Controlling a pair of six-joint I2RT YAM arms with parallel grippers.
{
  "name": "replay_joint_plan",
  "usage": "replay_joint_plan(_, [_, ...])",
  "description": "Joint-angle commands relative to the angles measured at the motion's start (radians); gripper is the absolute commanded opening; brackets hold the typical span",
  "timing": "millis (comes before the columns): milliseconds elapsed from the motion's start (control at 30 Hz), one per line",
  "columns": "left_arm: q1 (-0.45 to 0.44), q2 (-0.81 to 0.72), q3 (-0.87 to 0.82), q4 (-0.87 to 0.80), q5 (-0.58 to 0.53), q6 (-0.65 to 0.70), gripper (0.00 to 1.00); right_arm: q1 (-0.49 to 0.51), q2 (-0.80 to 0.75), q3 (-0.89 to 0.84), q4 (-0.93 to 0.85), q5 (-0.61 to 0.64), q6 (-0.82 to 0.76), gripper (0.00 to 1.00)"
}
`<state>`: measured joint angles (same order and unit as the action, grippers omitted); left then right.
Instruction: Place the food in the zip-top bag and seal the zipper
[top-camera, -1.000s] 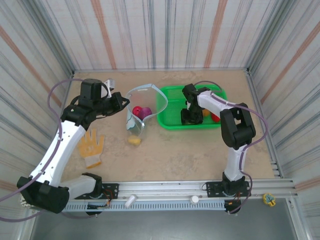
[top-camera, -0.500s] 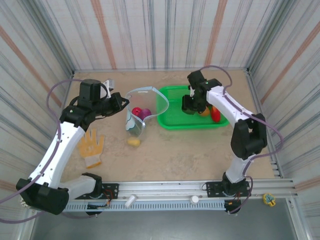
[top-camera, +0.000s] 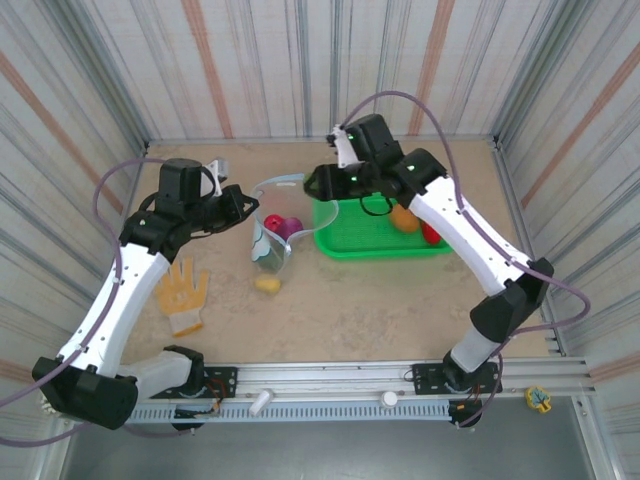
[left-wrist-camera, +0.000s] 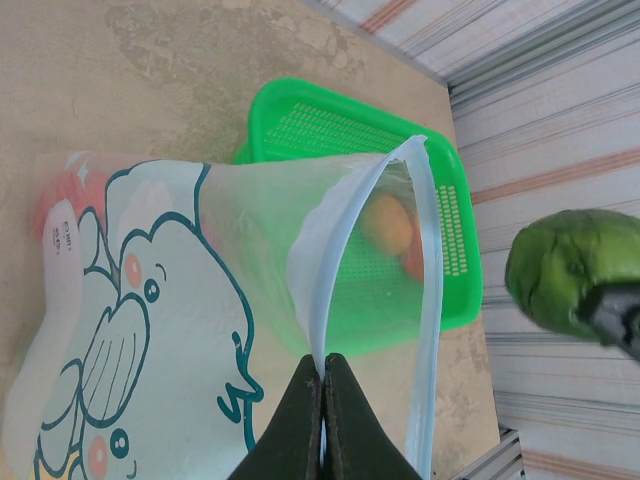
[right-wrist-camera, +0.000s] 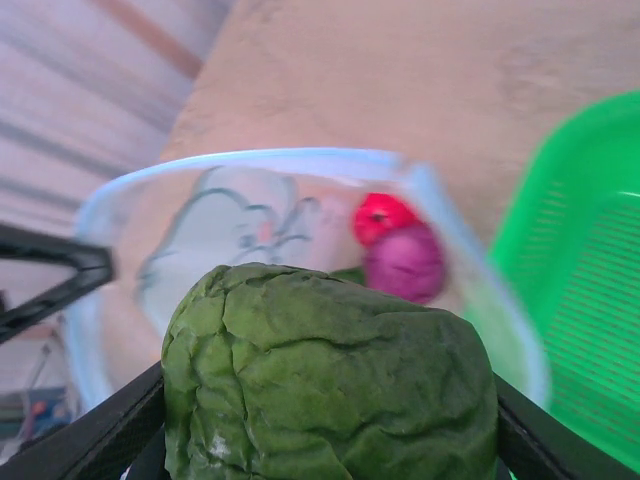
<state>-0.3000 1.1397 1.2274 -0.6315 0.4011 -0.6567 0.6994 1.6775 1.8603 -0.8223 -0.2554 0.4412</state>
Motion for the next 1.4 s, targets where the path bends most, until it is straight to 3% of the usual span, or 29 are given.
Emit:
replay_joint_plan(0, [0.009, -0.019, 0.007, 0.013, 0.025, -0.011, 0.00, 0.045, 0.116, 0.088, -0.040, -0.038, 0.007, 0.57])
replay_joint_plan(133, [0.009, -0.019, 0.014, 0.009, 0.018, -0.008, 0.00, 0.087, 0.218, 0.150, -0.083, -0.052, 0.006, 0.58])
replay_joint_plan(433, [0.009, -0.026, 0.009, 0.012, 0.013, -0.009, 0.00, 0.129, 0.287, 0.086, -0.049, -0.105, 0.046, 0.61])
replay_joint_plan(533, [0.009, -0.029, 0.009, 0.012, 0.010, -0.009, 0.00, 0.129, 0.294, 0.083, -0.061, -0.104, 0.040, 0.79])
replay_joint_plan(667, [0.009, -0.031, 0.004, 0.010, 0.008, -0.009, 0.00, 0.128, 0.276, 0.069, -0.056, -0.091, 0.035, 0.85])
replay_joint_plan(833, [0.009, -0.034, -0.009, 0.017, 0.011, -0.015, 0.00, 0.116, 0.251, 0.060, -0.056, -0.082, 0.034, 0.85])
replay_joint_plan(1067, [0.009, -0.043, -0.011, 0.010, 0.004, -0.011, 0.00, 0.087, 0.174, 0.069, -0.049, -0.068, 0.040, 0.75])
replay_joint_plan(1367, [0.009, -0.046, -0.018, 0.011, 0.010, -0.011, 0.00, -0.028, 0.003, 0.032, -0.027, -0.031, 0.045, 0.68])
